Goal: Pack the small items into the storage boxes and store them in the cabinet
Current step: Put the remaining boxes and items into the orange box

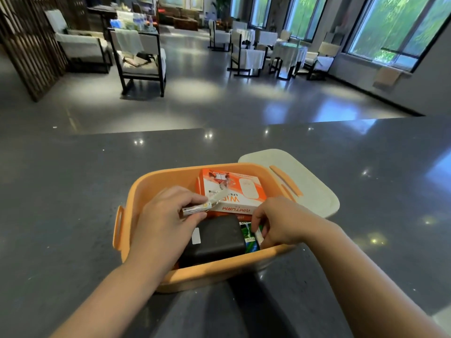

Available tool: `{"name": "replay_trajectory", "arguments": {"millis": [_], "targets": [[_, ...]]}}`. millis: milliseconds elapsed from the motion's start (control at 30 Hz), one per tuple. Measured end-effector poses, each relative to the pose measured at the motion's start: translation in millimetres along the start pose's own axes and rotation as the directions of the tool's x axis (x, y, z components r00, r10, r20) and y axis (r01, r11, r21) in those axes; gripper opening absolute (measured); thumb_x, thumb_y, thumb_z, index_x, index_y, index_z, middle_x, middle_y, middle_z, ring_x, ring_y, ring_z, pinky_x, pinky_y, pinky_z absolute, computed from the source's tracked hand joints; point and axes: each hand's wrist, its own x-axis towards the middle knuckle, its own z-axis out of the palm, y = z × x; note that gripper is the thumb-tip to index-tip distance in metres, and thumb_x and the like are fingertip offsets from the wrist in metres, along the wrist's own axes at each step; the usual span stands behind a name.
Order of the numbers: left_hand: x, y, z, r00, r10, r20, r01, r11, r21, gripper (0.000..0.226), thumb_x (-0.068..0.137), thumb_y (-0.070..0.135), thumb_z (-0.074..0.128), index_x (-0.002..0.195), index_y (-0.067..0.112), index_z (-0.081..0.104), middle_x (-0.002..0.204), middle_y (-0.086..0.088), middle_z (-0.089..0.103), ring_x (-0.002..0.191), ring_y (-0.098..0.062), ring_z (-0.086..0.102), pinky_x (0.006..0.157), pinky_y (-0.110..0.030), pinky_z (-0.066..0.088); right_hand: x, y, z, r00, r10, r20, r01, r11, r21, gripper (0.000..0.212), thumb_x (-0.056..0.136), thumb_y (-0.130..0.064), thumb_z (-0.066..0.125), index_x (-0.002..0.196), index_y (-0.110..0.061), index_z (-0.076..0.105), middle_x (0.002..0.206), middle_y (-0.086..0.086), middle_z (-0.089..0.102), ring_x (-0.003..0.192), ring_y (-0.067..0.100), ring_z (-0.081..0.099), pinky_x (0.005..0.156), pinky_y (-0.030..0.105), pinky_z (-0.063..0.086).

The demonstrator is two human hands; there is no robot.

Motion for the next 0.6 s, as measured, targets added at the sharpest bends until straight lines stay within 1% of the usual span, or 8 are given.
{"name": "replay_trajectory", "arguments": {"millis": [67, 200, 267, 333, 400, 433, 533, 600], "targets": [[0, -1, 2, 1.0, -0.009, 0.004, 0.009, 1.0, -0.001, 0.025, 0.071, 0.013, 0.079, 0.09, 0.029, 0.072, 0.089, 0.021, 0.061, 0.093, 0.001, 0.056, 0.083, -0.017, 0.043, 5, -1, 3, 1.0, -0.016, 0.014, 0.016, 1.0, 0.001, 0.034, 0.06, -0.026, 0.084, 0.09, -0.031, 0.07, 0.08, -0.019, 0.056, 0.08, 0.005, 0.056, 0.073, 0.025, 0.054], [0, 1, 4, 1.0, -0.005, 0.026, 0.005, 1.0, 0.013, 0.027, 0.071, 0.015, 0.079, 0.09, 0.033, 0.071, 0.089, 0.025, 0.06, 0.093, 0.004, 0.055, 0.079, -0.009, 0.04, 12, -6, 7, 0.998, -0.034, 0.052, 0.032, 0.999, 0.035, 0.033, 0.062, -0.022, 0.082, 0.093, -0.027, 0.071, 0.082, -0.015, 0.061, 0.081, 0.006, 0.06, 0.078, 0.031, 0.057], [0, 2, 6, 1.0, -0.003, 0.028, 0.002, 1.0, 0.009, 0.028, 0.071, 0.015, 0.08, 0.089, 0.034, 0.07, 0.088, 0.026, 0.059, 0.094, 0.006, 0.054, 0.077, -0.008, 0.039, 11, -7, 8, 0.998, -0.032, 0.053, 0.029, 0.998, 0.055, 0.034, 0.063, -0.022, 0.082, 0.095, -0.026, 0.072, 0.078, -0.016, 0.061, 0.079, 0.003, 0.06, 0.081, 0.032, 0.056], [0, 2, 5, 0.999, -0.015, 0.038, 0.015, 1.0, -0.003, 0.029, 0.07, 0.016, 0.08, 0.087, 0.037, 0.07, 0.087, 0.026, 0.059, 0.095, 0.006, 0.054, 0.076, -0.01, 0.039, 8, -6, 7, 0.999, -0.028, 0.029, 0.025, 0.996, 0.08, 0.034, 0.062, -0.027, 0.083, 0.094, -0.027, 0.071, 0.071, -0.017, 0.061, 0.075, 0.0, 0.058, 0.079, 0.03, 0.054], [1, 0, 4, 0.997, -0.041, 0.063, 0.044, 0.998, -0.033, 0.03, 0.07, 0.016, 0.08, 0.084, 0.04, 0.069, 0.087, 0.025, 0.061, 0.094, 0.006, 0.054, 0.076, -0.01, 0.039, 3, -6, 2, 1.0, -0.02, -0.011, 0.021, 0.995, 0.096, 0.034, 0.06, -0.036, 0.084, 0.089, -0.031, 0.069, 0.067, -0.02, 0.06, 0.074, -0.003, 0.057, 0.072, 0.024, 0.051], [2, -1, 2, 0.995, -0.059, 0.08, 0.063, 0.997, -0.053, 0.03, 0.069, 0.016, 0.081, 0.083, 0.04, 0.069, 0.087, 0.024, 0.062, 0.093, 0.006, 0.055, 0.076, -0.009, 0.039, 0, -6, 0, 0.999, -0.015, -0.029, 0.018, 0.994, 0.105, 0.034, 0.059, -0.039, 0.084, 0.089, -0.033, 0.069, 0.067, -0.021, 0.06, 0.074, -0.003, 0.057, 0.071, 0.023, 0.05], [8, -8, -10, 0.989, -0.088, 0.116, 0.096, 0.993, -0.064, 0.028, 0.065, 0.015, 0.083, 0.08, 0.036, 0.072, 0.085, 0.019, 0.065, 0.087, 0.006, 0.055, 0.071, -0.004, 0.036, -8, -7, -6, 0.998, -0.007, -0.056, 0.013, 0.993, 0.119, 0.032, 0.064, -0.037, 0.082, 0.094, -0.034, 0.069, 0.071, -0.016, 0.067, 0.075, -0.002, 0.062, 0.074, 0.022, 0.05], [15, -16, -25, 0.98, -0.13, 0.148, 0.135, 0.99, -0.026, 0.028, 0.063, 0.014, 0.084, 0.079, 0.035, 0.073, 0.082, 0.017, 0.067, 0.083, 0.006, 0.057, 0.068, -0.006, 0.037, -13, -9, -7, 0.997, -0.013, -0.082, 0.024, 0.991, 0.134, 0.028, 0.068, -0.034, 0.08, 0.092, -0.037, 0.066, 0.073, -0.016, 0.069, 0.073, -0.006, 0.062, 0.07, 0.016, 0.049]]}}
